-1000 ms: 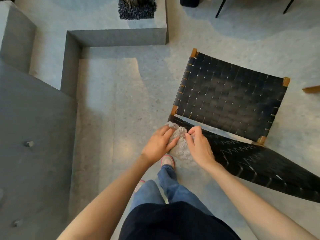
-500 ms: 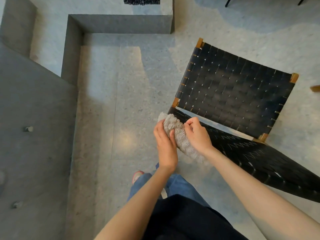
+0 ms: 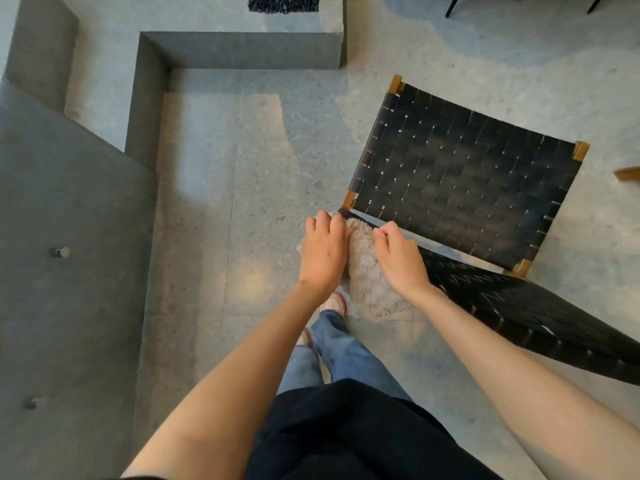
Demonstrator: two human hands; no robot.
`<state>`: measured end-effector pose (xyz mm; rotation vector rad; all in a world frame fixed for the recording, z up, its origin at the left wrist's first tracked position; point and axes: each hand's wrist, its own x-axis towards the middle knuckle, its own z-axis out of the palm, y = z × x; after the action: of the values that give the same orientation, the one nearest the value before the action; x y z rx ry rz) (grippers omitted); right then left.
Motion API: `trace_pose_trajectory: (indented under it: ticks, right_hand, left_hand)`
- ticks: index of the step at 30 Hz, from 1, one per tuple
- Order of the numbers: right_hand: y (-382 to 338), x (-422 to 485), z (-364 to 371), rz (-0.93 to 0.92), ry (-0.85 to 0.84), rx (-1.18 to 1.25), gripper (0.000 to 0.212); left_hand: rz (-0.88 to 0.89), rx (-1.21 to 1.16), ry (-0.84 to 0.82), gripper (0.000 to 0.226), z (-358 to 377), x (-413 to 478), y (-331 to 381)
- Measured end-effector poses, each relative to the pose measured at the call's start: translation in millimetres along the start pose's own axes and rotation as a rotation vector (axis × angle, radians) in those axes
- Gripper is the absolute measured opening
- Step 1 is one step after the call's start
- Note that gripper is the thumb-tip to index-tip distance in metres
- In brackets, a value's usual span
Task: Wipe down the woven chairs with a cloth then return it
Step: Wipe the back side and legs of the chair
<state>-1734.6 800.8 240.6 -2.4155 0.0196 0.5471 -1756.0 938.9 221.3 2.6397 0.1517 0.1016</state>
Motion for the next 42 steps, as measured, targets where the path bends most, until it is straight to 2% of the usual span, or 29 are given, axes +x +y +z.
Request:
trace_pose_trajectory:
  ticks: [2,5,9,13,20,25,29,37,42]
  right_hand:
    - [-3.1,-9.2,-3.6,-0.051,0.002,-0.097,0.028]
    - [3.2,-27.7,-8.0,-0.098,-0.027,-0.245,0.029]
    - [21.1,-47.3,-17.9,-0.075,-0.020,-0.185,0.025]
    - [25.9,-60.7,-25.2,-0.004,0.028,-0.194,0.024]
    - [69.6,-91.3,-56.0,0.176,0.126,-0.238,0.023]
    - [121.9,-111.0,-89.1,0.252,0.193,-0.115,0.020]
    - [180.0,-127.3,-124.5,0.228,0.213,-0.055,0.016]
    - [290.0,-168.3,-204.9,0.119,0.217,-0.092,0.017]
    - [353.0,-191.8,-249.1,0.141,0.290,-0.065,0.018]
  left_hand:
    - [-0.032,-0.001,0.015,0.034,-3.0,-5.2,5.8]
    - [0.126,0.156,-0.072,0.039,-3.6,-18.3,0.8]
    - [0.380,0.467,-0.237,0.055,-6.4,-28.9,-15.0]
    - [0.426,0.620,-0.413,0.060,-5.1,-33.6,1.7]
    - [0.516,0.492,-0.535,0.056,21.2,-41.7,62.2]
    - [0.536,0.481,-0.536,0.059,52.0,-60.6,112.6]
    - [0.528,0.424,-0.617,0.062,77.1,-83.4,174.2]
    - [0.454,0.336,-0.573,0.049,142.3,-128.6,291.5]
    - [0.446,0.323,-0.611,0.048,179.3,-146.6,365.6]
